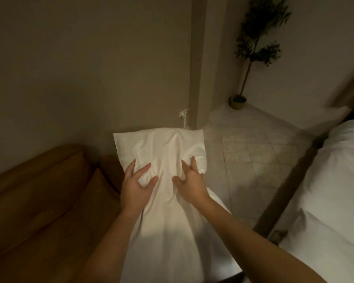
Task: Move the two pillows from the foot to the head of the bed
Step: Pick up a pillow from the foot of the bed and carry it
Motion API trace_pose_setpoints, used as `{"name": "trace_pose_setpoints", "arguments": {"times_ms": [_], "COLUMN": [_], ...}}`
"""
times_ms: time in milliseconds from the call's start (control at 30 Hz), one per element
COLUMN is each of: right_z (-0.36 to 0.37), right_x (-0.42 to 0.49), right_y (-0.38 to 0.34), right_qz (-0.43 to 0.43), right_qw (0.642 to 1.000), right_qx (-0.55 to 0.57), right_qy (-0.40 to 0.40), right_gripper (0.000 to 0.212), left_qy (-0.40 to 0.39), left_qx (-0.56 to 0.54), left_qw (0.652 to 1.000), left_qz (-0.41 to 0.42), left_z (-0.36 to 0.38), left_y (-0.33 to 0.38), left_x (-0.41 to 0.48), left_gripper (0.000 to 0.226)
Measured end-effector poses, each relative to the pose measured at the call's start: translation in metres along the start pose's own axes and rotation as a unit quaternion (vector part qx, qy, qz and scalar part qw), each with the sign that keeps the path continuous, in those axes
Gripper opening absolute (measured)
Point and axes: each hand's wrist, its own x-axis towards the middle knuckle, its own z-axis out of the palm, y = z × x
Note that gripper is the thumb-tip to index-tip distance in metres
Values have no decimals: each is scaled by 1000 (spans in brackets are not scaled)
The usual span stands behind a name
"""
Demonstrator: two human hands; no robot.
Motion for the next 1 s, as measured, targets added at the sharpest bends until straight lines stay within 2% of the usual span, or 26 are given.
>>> {"name": "trace_pose_setpoints", "arguments": {"times_ms": [233, 567, 833, 1000], "right_z": [-24, -80, -142, -193], "right_x": [101, 224, 282, 318], "right_y": [-9, 9, 74, 126], "right_qz": [63, 167, 257, 281], "right_qw": [997, 977, 943, 928], "right_qx": [-34, -10, 23, 32], "right_qy": [41, 134, 209, 243], "right_gripper": [75, 77, 71, 69], "left_qy": [-58, -173, -261, -293], "left_qx": [-23, -33, -45, -50], "left_qw": [998, 976, 943, 923], "left_qz": [32, 128, 201, 244], "left_z": [60, 161, 276, 356], "left_y": [-3, 36, 102, 150], "left_x": [128, 291, 358, 390], "left_gripper": [45, 44, 43, 44]}}
